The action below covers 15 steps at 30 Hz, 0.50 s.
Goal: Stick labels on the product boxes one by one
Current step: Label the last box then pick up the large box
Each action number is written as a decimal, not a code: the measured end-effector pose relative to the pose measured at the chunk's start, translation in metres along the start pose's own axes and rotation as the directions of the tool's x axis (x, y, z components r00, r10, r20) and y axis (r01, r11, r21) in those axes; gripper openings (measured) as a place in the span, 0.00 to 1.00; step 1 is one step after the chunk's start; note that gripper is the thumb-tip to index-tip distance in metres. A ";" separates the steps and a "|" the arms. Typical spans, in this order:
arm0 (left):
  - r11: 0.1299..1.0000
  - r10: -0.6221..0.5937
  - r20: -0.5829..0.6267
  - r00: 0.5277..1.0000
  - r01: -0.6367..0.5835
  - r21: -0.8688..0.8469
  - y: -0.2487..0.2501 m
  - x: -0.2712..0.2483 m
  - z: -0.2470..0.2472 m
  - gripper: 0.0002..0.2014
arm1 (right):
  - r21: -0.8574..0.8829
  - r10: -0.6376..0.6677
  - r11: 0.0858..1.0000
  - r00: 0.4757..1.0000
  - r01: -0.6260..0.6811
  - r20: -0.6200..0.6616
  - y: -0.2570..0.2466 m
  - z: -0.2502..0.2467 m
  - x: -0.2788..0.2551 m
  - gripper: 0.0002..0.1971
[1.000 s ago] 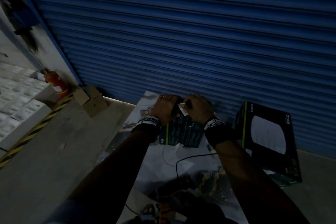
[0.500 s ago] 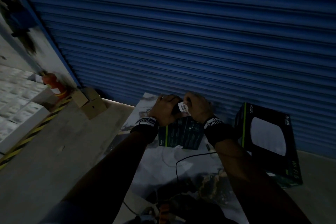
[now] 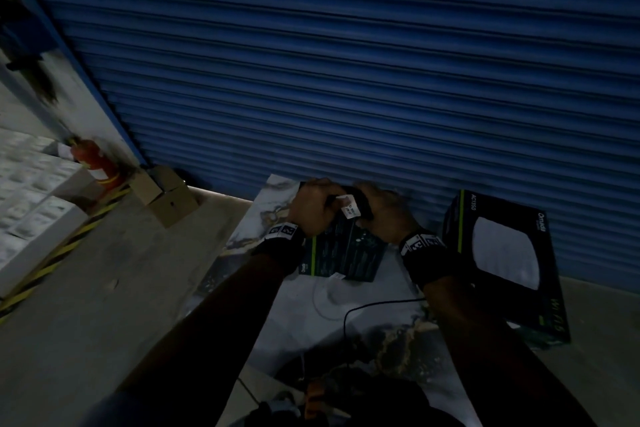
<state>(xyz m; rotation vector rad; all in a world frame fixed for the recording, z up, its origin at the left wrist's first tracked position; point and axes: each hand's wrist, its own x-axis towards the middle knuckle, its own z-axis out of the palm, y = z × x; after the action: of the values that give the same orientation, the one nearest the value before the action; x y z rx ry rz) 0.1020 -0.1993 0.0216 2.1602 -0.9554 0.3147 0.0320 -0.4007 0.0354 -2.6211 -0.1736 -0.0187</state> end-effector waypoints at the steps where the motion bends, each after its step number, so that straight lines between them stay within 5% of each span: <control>1: 0.998 -0.012 0.011 1.000 0.013 -0.057 0.001 0.000 -0.003 0.05 | -0.021 -0.028 0.999 0.999 0.027 -0.025 -0.001 0.001 0.001 0.38; 4: 0.975 -0.077 0.071 0.994 0.090 -0.202 0.002 -0.002 -0.010 0.03 | -0.011 -0.114 0.994 0.990 0.113 -0.087 -0.006 0.001 0.006 0.30; 9: 0.854 -0.171 0.117 0.978 0.206 -0.478 0.020 0.007 -0.025 0.04 | -0.084 -0.053 0.995 0.996 0.047 -0.068 -0.012 -0.001 0.007 0.28; 15: 0.959 -0.029 0.249 0.968 0.097 -0.265 0.018 0.018 -0.034 0.02 | -0.029 0.054 0.998 0.992 -0.051 0.114 -0.004 -0.008 0.014 0.33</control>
<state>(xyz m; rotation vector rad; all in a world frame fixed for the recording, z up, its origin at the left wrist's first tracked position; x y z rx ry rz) 0.1034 -0.1925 0.0638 1.9944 -0.9963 -0.1144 0.0459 -0.3998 0.0446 -2.6532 -0.1456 0.1492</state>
